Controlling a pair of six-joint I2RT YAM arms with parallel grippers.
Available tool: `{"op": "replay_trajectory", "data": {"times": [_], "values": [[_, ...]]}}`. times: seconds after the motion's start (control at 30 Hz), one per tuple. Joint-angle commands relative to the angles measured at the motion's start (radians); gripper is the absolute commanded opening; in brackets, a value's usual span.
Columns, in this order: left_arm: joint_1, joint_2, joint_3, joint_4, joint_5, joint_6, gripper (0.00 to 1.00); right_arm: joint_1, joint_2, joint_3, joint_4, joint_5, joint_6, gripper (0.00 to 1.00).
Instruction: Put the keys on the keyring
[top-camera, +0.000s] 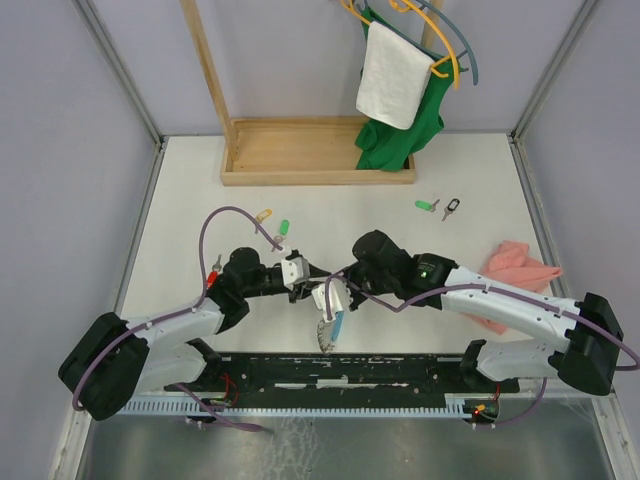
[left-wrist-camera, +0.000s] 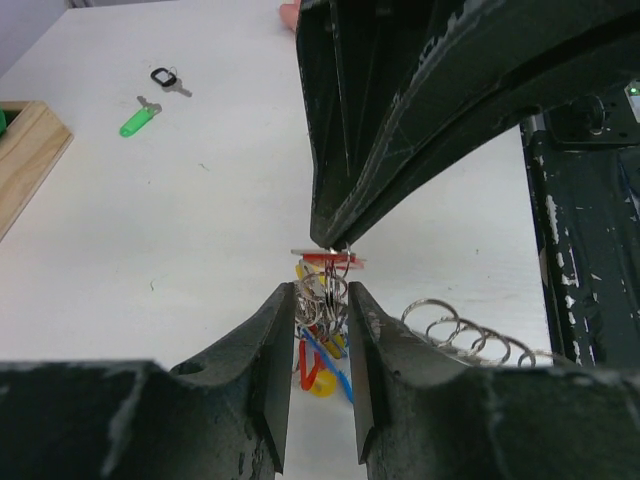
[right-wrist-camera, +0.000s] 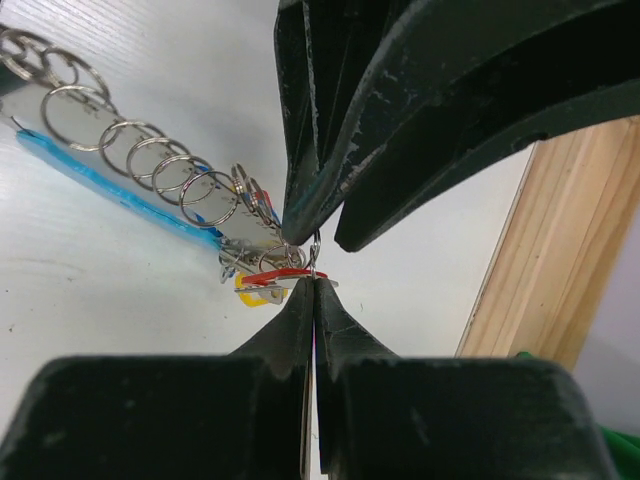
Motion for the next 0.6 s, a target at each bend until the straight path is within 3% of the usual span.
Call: {"op": "replay_trajectory", "data": {"times": [0.0,0.57], "values": [[0.002,0.013,0.056,0.012,0.068,0.039,0.34,0.001,-0.002,0.055,0.033,-0.03,-0.014,0.01],[0.002,0.043,0.096,-0.095,0.054,0.052,0.27,0.002,-0.03,0.045,0.039,-0.045,-0.007,0.01]]}}
